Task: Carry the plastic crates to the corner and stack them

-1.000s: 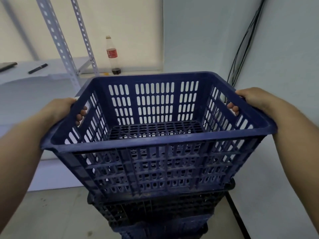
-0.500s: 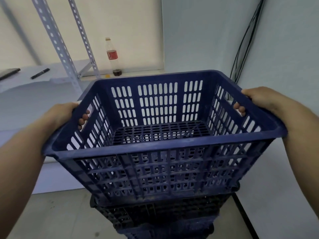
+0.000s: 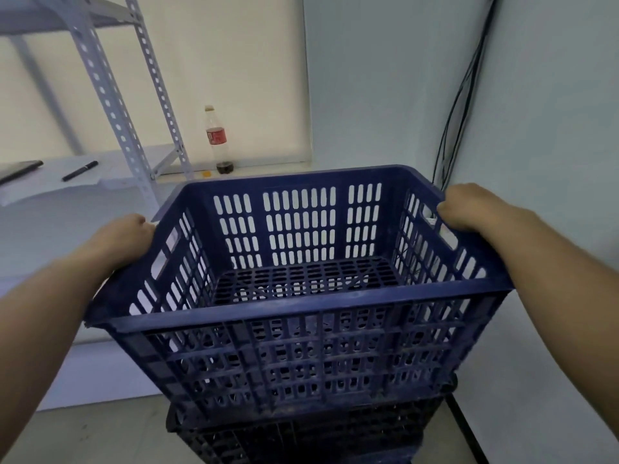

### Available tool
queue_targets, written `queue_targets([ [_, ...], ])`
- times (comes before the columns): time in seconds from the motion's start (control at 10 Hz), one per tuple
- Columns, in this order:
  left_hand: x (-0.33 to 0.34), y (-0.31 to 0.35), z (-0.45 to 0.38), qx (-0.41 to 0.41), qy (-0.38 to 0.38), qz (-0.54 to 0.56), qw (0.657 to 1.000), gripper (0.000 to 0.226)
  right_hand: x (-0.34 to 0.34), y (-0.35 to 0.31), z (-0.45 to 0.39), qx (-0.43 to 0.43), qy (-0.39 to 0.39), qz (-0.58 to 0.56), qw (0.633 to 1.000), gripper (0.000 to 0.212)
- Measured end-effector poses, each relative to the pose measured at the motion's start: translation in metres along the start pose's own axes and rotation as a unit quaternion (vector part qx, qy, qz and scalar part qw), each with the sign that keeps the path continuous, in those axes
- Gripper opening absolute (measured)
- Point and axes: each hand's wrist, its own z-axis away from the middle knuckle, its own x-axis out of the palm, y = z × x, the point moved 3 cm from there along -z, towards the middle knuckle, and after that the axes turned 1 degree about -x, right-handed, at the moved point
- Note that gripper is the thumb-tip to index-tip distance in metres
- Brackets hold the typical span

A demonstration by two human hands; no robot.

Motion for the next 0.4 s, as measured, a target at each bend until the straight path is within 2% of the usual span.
queue_targets([
  [0.1, -0.010, 0.019, 0.011, 0.037, 0.034, 0.005, 0.999, 0.061, 0.005, -0.008, -0.002, -0.029, 0.031, 0.021, 0.999, 0.028],
  [0.2, -0.012, 0.046, 0.028, 0.120, 0.059, 0.019, 0.991, 0.064, 0.007, -0.014, 0.003, -0.028, 0.030, 0.082, 0.996, 0.038],
  [0.4, -0.003, 0.070, 0.050, 0.206, 0.116, 0.036, 0.971, 0.066, -0.004, -0.025, 0.012, -0.090, 0.107, 0.029, 0.990, 0.032],
])
